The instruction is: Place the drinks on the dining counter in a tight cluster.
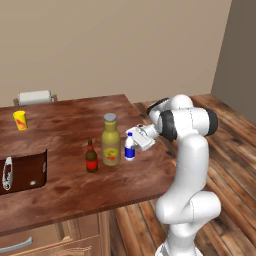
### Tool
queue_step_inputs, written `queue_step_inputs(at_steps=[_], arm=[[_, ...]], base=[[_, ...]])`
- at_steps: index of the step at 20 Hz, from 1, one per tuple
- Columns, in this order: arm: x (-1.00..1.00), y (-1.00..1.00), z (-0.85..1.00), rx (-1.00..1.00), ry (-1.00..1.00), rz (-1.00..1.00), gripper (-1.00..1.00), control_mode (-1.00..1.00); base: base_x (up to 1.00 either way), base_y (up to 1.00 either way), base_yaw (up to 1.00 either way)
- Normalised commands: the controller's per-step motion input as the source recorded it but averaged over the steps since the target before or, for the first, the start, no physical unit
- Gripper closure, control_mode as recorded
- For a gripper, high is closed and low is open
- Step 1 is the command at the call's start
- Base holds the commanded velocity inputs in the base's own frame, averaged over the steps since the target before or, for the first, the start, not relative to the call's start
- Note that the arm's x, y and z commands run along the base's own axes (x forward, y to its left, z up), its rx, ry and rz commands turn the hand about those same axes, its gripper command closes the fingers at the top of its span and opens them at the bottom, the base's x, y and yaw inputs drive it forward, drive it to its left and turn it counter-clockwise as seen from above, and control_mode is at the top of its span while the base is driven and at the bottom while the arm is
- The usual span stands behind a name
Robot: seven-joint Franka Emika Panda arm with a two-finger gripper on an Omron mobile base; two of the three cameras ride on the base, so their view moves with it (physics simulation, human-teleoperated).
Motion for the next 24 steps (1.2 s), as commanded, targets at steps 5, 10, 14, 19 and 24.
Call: queue_step_inputs(at_steps=[5,10,14,19,24], arm=[[0.07,0.0,-0.22,-0.04,0.0,0.0,1.0,-1.0],[0.0,0.0,-0.25,-0.04,0.0,0.0,-1.0,-1.0],[0.0,0.0,-0.09,-0.02,0.0,0.0,-1.0,-1.0],[-0.05,-0.04,0.0,0.0,0.0,0.0,-1.0,-1.0],[-0.1,-0.07,0.0,0.0,0.0,0.0,-1.0,-1.0]], base=[[0.0,0.0,0.0],[0.0,0.0,0.0],[0.0,0.0,0.0],[0.0,0.0,0.0],[0.0,0.0,0.0]])
